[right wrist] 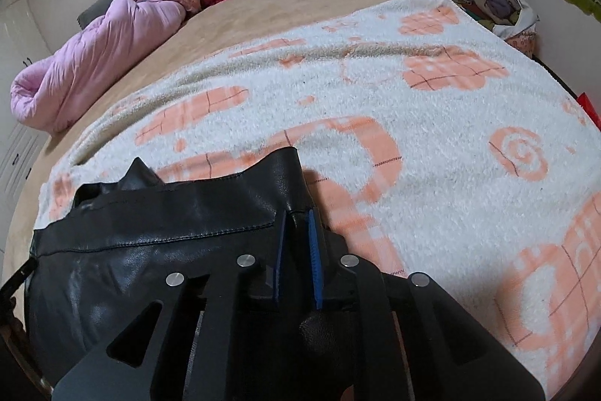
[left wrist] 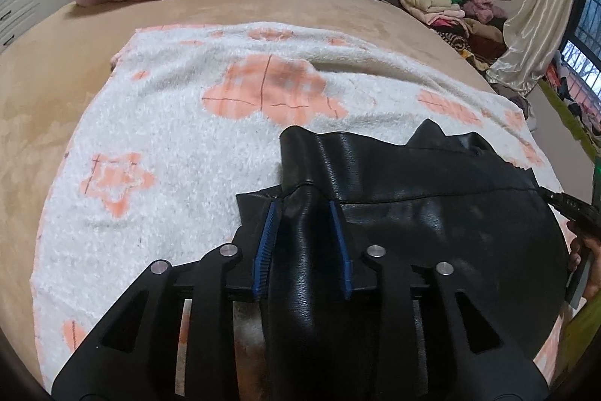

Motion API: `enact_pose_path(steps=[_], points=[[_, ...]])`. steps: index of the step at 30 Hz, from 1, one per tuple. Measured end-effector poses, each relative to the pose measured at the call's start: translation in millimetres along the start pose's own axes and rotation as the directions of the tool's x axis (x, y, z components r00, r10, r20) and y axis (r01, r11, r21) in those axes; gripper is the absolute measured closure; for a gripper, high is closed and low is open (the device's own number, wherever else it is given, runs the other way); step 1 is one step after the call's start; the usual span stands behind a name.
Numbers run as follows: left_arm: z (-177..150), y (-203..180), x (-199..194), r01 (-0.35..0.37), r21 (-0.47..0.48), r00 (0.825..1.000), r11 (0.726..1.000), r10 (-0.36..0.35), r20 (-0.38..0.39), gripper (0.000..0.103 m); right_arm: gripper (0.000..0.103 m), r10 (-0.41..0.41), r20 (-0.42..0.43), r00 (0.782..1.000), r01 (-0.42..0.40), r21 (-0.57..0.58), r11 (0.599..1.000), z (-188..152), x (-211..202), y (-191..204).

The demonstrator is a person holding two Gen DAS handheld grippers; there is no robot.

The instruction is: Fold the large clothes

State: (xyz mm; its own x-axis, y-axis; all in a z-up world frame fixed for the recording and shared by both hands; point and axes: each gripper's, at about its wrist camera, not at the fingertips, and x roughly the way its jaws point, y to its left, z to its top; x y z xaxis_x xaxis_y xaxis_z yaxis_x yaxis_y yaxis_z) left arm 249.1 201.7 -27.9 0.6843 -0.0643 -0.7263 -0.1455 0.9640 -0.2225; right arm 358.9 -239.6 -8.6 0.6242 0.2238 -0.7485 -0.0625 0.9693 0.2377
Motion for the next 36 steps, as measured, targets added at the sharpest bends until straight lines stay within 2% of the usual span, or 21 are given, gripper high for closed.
enact_pose_path(steps=[5, 6, 9, 11, 13, 15, 16, 18, 20, 22, 25, 36], points=[[1, -3, -4, -0.044, 0.022, 0.999, 0.999, 0.043, 0.004, 0.07, 0.089, -0.005, -0.013, 1.0, 0.005, -0.027, 1.0, -2, -1, 0], [1, -3, -6, -0.049, 0.022, 0.999, 0.999, 0.049, 0.005, 0.067, 0.085, -0.008, -0.014, 1.0, 0.008, -0.038, 0.999, -3, -2, 0], [2, -1, -9, -0.062, 0.012, 0.998, 0.998, 0.062, 0.005, 0.061, 0.064, -0.055, -0.015, 0.998, 0.054, -0.067, 0.996, -6, -6, 0], [2, 0, -11, -0.071, 0.012, 0.997, 0.997, 0.071, 0.009, 0.056, 0.058, -0.043, -0.017, 0.999, 0.042, -0.054, 0.998, -8, -9, -5], [3, 0, -13, -0.081, 0.015, 0.997, 0.997, 0.081, 0.006, 0.046, 0.044, -0.031, -0.014, 0.999, 0.03, -0.028, 0.999, -11, -16, -13], [4, 1, -16, -0.083, 0.012, 0.997, 0.996, 0.083, 0.005, 0.04, 0.038, -0.009, -0.012, 1.0, 0.009, -0.012, 1.0, -13, -22, -18], [4, 1, -18, -0.086, 0.01, 0.996, 0.996, 0.086, 0.007, 0.034, 0.03, -0.001, -0.01, 1.0, 0.001, -0.007, 1.0, -15, -26, -21], [4, 1, -20, -0.088, 0.009, 0.996, 0.996, 0.088, 0.008, 0.029, 0.024, 0.001, -0.002, 1.0, -0.001, -0.006, 1.0, -19, -34, -24], [4, 0, -24, -0.092, 0.009, 0.996, 0.996, 0.092, 0.01, 0.022, 0.022, 0.016, 0.003, 1.0, -0.016, -0.007, 1.0, -23, -40, -25], [5, 0, -28, -0.094, 0.008, 0.995, 0.996, 0.094, 0.015, 0.015, 0.015, 0.035, 0.007, 0.999, -0.035, -0.003, 0.999, -28, -49, -27], [6, -1, -37, -0.109, 0.007, 0.993, 0.994, 0.108, 0.038, 0.01, 0.013, 0.07, 0.013, 0.997, -0.07, 0.0, 0.998, -34, -60, -28], [-2, 5, -73, -0.084, -0.037, 0.995, 0.996, 0.086, 0.058, 0.01, 0.009, 0.171, -0.017, 0.985, -0.172, -0.009, 0.985, -58, -85, -26]])
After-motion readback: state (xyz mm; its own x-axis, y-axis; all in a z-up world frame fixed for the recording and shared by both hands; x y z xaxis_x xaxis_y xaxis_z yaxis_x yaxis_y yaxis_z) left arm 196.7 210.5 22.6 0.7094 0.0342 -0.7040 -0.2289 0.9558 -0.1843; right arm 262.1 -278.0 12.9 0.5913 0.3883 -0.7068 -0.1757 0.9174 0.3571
